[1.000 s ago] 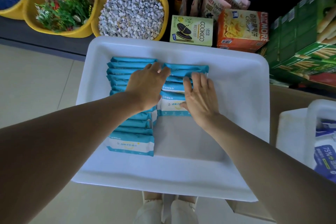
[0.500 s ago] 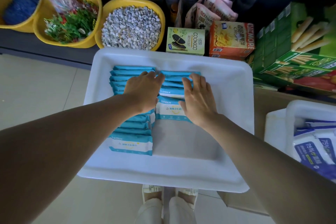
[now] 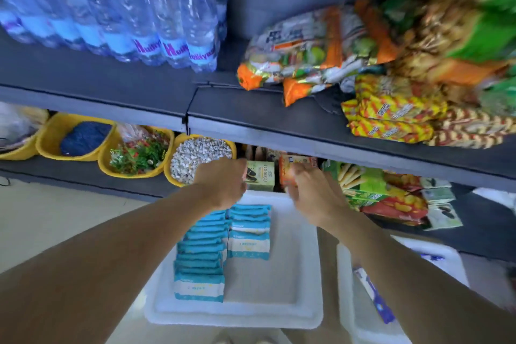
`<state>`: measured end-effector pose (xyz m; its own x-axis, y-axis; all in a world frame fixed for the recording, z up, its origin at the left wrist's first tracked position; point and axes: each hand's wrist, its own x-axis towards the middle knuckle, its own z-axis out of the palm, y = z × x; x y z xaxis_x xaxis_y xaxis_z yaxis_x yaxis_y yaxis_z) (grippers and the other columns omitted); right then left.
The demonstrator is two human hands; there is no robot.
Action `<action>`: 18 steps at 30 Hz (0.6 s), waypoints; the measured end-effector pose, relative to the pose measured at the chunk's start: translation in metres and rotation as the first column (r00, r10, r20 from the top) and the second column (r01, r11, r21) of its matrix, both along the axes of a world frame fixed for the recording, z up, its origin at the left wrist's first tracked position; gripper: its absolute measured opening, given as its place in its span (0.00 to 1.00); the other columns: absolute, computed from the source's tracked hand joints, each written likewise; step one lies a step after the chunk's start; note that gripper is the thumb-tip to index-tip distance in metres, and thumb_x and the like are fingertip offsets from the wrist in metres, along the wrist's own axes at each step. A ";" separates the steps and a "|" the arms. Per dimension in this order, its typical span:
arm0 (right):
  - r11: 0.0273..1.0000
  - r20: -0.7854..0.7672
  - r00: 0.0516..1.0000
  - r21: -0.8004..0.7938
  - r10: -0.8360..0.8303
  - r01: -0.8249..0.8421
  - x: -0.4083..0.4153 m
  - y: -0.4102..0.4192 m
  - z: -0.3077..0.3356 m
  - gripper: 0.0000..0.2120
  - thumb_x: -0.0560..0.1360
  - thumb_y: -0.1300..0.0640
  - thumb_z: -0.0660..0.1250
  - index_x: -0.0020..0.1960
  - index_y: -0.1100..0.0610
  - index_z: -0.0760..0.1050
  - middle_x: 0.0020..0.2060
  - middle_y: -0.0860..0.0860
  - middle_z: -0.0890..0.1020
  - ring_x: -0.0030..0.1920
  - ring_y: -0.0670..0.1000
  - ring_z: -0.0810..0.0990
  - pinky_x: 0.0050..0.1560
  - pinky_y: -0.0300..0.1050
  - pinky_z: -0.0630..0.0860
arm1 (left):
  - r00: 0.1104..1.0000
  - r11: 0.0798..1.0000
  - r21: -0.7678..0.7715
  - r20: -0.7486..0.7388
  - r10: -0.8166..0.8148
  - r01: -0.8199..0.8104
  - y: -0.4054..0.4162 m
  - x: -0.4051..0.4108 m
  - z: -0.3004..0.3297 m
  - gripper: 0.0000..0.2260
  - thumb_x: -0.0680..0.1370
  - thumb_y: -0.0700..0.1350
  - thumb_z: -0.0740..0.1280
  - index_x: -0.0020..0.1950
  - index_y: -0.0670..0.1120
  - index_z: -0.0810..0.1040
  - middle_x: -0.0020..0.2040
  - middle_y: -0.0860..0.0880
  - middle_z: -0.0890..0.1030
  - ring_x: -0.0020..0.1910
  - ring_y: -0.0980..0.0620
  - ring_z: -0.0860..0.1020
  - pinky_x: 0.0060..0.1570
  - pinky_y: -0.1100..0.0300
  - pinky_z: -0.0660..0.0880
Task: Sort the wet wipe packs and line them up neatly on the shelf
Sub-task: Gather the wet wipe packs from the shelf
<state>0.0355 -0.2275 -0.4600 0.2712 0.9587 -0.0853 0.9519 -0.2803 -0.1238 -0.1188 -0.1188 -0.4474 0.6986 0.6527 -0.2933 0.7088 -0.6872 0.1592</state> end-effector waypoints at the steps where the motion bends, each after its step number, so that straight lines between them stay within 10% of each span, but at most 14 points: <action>1: 1.000 -0.005 1.000 0.012 -0.019 0.019 0.002 -0.001 0.024 0.11 0.78 0.54 0.62 0.58 0.57 0.71 0.54 0.54 0.77 0.54 0.57 0.78 0.48 0.46 0.72 | 1.000 1.000 0.017 0.004 -0.002 0.002 0.000 0.001 0.022 0.12 0.80 0.50 0.59 0.61 0.48 0.70 0.56 0.46 0.78 0.55 0.44 0.77 0.45 0.54 0.70; 18: 0.902 0.040 0.965 0.366 -0.261 0.229 0.052 -0.064 0.368 0.11 0.75 0.51 0.64 0.54 0.56 0.72 0.55 0.55 0.76 0.56 0.59 0.76 0.51 0.50 0.74 | 0.914 0.931 0.358 0.352 -0.204 0.070 -0.033 0.056 0.346 0.09 0.78 0.47 0.59 0.55 0.51 0.75 0.54 0.44 0.79 0.54 0.41 0.77 0.48 0.52 0.73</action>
